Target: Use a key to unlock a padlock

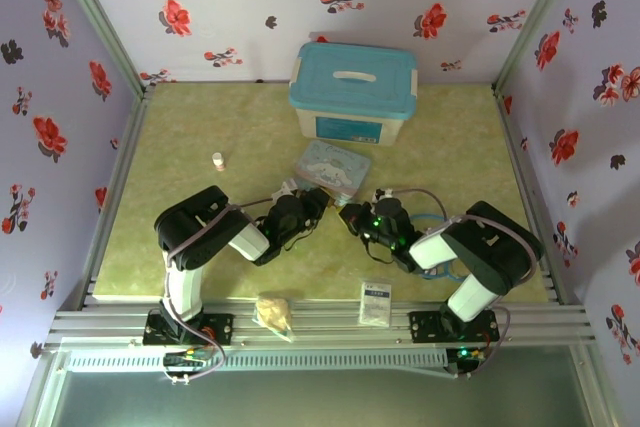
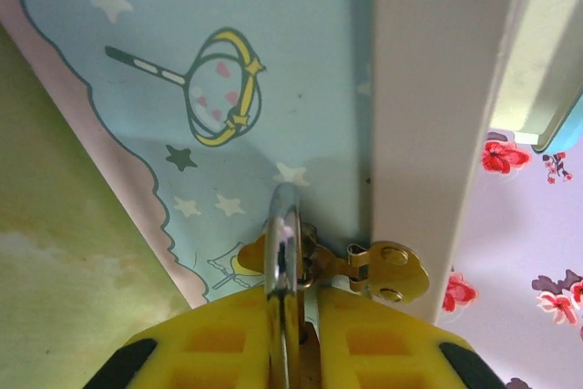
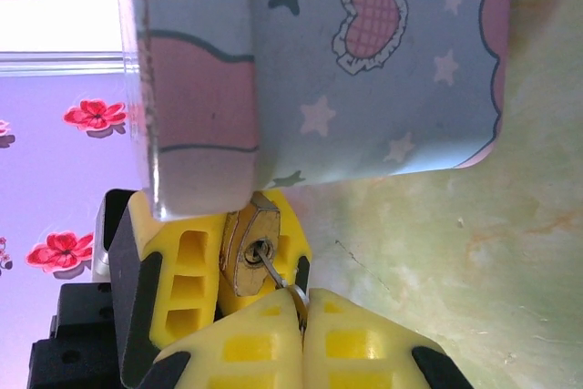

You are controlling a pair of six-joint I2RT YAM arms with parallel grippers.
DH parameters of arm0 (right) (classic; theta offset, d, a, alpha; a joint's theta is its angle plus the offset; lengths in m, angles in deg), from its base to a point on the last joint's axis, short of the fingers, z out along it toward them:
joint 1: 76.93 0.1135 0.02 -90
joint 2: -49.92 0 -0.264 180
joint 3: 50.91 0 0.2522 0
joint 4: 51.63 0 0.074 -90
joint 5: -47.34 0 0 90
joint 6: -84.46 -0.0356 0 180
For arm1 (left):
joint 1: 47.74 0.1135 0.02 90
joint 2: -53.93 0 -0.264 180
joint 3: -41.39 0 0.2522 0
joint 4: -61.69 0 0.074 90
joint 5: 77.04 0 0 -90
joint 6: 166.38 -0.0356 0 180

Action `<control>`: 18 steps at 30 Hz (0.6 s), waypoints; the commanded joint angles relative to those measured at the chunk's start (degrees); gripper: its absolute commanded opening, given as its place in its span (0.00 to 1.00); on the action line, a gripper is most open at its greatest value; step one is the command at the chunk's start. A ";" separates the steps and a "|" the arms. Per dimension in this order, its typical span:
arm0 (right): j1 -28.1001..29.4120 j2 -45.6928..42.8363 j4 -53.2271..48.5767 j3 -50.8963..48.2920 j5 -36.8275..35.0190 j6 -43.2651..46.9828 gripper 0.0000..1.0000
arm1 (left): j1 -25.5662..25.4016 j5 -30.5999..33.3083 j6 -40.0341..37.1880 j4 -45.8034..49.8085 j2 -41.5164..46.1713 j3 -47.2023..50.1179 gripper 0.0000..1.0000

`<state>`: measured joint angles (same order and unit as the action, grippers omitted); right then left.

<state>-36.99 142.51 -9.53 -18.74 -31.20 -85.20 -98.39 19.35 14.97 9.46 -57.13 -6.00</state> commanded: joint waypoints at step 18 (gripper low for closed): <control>-0.92 -17.88 -24.67 7.78 -2.53 16.45 0.00 | -4.19 -16.01 0.76 -8.62 2.30 -4.14 0.00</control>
<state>-39.37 125.25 -33.97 -15.15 -32.01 -73.44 -98.46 14.72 15.61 5.46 -56.57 -8.01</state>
